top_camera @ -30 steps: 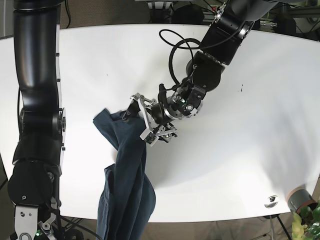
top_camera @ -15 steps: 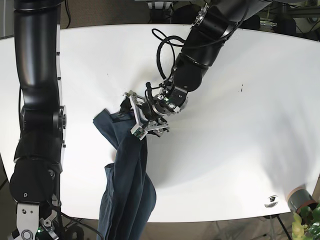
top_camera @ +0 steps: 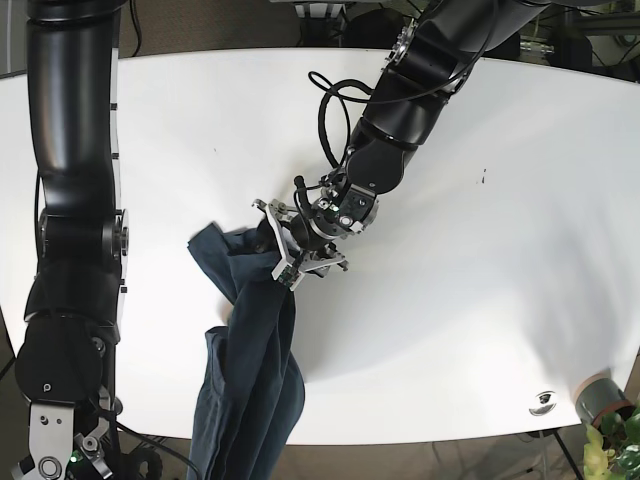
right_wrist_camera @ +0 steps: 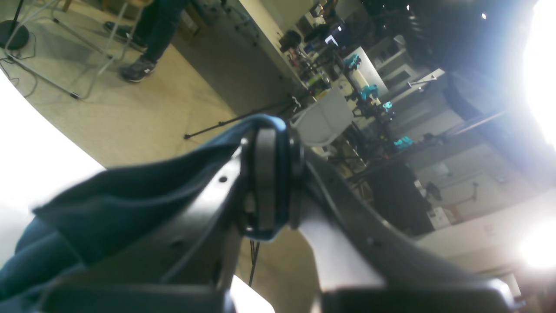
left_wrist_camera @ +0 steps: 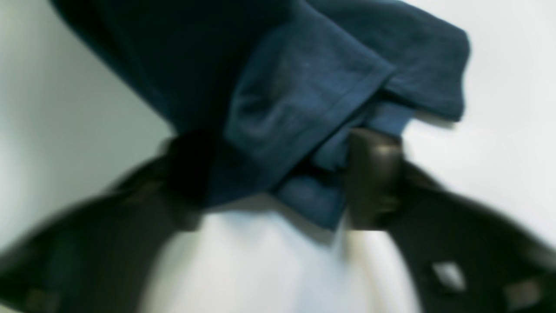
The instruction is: Fold the T-shirt properly
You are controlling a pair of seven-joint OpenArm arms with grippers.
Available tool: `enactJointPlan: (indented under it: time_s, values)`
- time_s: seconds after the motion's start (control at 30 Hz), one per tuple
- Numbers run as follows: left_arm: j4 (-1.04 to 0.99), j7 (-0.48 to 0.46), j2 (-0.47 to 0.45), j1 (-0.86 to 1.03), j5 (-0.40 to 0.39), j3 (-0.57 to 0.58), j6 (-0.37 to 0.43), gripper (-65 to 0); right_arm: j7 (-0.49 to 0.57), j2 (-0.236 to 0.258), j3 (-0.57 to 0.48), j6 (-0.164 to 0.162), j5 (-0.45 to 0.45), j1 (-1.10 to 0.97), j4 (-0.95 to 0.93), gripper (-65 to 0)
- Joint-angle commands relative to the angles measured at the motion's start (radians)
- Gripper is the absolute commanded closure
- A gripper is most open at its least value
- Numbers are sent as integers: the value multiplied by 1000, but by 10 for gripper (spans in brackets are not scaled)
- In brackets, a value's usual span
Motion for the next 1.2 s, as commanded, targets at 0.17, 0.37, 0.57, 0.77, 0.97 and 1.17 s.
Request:
enactJointPlan:
  time_s: [0.17,0.37,0.57,0.77,0.97,1.17]
  values:
    - [14,48,6,-15,-7,2,-4,-71,27,-2,6,-11,0,45,13,-21]
    - [175,53,-34,5,-9,-2,-4,-11,27,-1,6,-11,-8,45,10,-21]
    - [390,55,-138,36,-9,-28,-4,0,27,25,6,-17,-10,25,7,-21]
    - [523,55,-189,64,-12,-259,-50,0,56,36,20,-22,-10,-5,5,-21]
    - [585,94,-200,28,-12,-443,-147,0,85,44,31,-55,-11,-18,-50,-21]
    - [628,205,-255,-87,-16,-596,-185,0,174,65,32,-88,-8,-18,-156,-21]
